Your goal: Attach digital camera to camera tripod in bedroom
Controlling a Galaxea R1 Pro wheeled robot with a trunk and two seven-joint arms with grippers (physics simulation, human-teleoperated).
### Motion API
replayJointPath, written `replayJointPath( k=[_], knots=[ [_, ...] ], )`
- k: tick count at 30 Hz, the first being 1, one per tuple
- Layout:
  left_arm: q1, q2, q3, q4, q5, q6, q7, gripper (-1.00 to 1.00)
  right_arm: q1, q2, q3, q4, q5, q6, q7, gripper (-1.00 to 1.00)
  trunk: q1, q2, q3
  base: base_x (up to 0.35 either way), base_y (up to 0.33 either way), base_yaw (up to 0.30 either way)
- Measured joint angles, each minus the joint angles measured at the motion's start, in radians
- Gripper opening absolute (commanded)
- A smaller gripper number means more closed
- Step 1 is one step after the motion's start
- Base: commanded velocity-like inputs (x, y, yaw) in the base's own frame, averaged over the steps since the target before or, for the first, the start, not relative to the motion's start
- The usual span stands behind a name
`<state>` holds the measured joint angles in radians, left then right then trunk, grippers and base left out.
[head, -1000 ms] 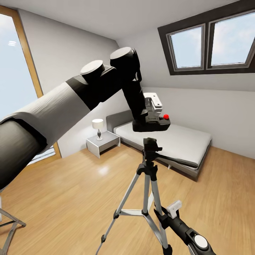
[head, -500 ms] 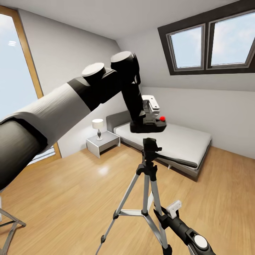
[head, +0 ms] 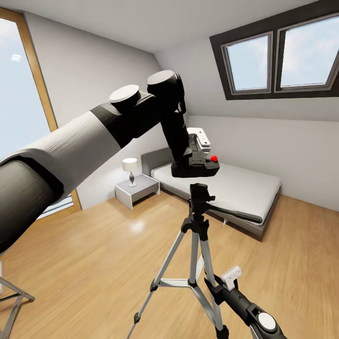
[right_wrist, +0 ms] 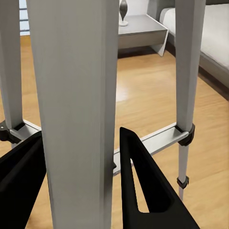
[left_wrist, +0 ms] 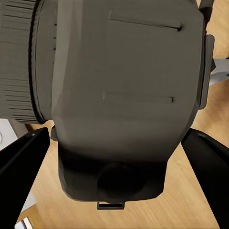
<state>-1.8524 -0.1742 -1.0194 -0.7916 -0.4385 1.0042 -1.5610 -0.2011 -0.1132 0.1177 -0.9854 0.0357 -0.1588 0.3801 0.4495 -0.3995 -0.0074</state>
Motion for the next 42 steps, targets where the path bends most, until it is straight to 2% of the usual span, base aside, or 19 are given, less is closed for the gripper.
replayJointPath(
  k=[18, 30, 34, 38, 42],
  knots=[
    [0.001, 0.000, 0.000, 0.004, 0.001, 0.000, 0.013, -1.00, 0.000, 0.000, 0.000, 0.000, 0.001, 0.000, 0.002, -1.00, 0.000, 0.000, 0.000, 0.000, 0.000, 0.000],
    [0.046, 0.000, -0.001, -0.003, 0.001, -0.003, 0.027, -1.00, 0.000, 0.000, 0.000, -0.001, 0.001, 0.001, 0.006, -1.00, 0.000, 0.000, 0.000, 0.000, 0.000, 0.000],
    [0.048, 0.000, -0.001, -0.004, 0.001, -0.003, 0.071, -1.00, 0.000, 0.000, 0.000, -0.001, 0.001, 0.001, 0.007, -1.00, 0.000, 0.000, 0.000, 0.000, 0.000, 0.000],
    [0.054, 0.000, -0.001, -0.009, 0.003, -0.003, 0.180, -1.00, 0.000, 0.000, 0.000, -0.002, 0.001, 0.002, 0.007, -1.00, 0.000, 0.000, 0.000, 0.000, 0.000, 0.000],
    [0.060, 0.000, -0.001, -0.011, 0.005, -0.002, 0.207, -1.00, 0.000, 0.000, 0.000, -0.002, 0.001, 0.002, 0.007, -1.00, 0.000, 0.000, 0.000, 0.000, 0.000, 0.000]
  ],
)
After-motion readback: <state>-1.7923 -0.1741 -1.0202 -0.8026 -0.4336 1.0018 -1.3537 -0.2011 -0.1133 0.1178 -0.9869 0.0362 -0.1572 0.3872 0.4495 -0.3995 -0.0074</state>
